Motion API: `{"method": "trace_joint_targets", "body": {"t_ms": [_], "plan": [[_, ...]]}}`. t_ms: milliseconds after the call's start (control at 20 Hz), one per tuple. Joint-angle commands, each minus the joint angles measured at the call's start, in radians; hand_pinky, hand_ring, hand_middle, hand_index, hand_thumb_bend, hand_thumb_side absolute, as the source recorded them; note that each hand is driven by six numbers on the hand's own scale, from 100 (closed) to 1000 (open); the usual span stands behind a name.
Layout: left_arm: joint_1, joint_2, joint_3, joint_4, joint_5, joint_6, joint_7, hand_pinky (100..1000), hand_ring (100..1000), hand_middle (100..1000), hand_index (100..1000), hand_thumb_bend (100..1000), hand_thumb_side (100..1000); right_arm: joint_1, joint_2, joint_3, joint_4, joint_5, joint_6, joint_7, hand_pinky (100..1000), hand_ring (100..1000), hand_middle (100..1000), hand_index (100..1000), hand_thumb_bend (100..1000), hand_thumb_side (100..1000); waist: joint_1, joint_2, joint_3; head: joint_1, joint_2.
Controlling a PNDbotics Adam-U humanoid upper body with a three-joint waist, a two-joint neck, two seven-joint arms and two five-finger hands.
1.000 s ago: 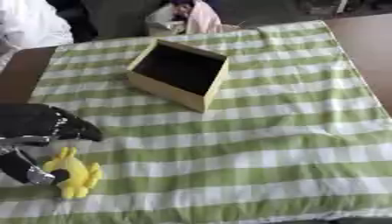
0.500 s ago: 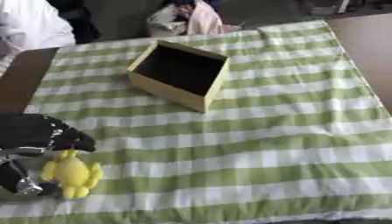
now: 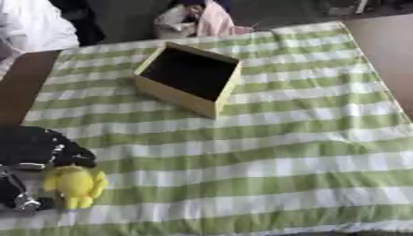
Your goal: Pick up objects on the table and place them in the box.
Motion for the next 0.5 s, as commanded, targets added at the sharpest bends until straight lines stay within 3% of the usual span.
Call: {"method": "trace_joint_targets", "body": {"t_ms": [50, 500], "plan": [[-0.010, 0.008, 0.016, 0.020, -0.030, -0.194, -0.166, 760, 864, 909, 993, 366, 375, -0.006, -0.010, -0.005, -0.021, -0.005, 0.003, -0.001, 654, 731, 716, 780, 100, 645, -0.003, -0.009, -0.002, 0.003, 0.007], [-0.025, -0.051, 0.030, 0.071, -0.100, -0.194, -0.109, 731, 851, 891, 978, 342, 351, -0.002, -0.004, -0.006, -0.021, -0.013, 0.006, 0.004, 653, 731, 715, 781, 100, 648, -0.005, -0.005, -0.007, 0.008, 0.007]]}}
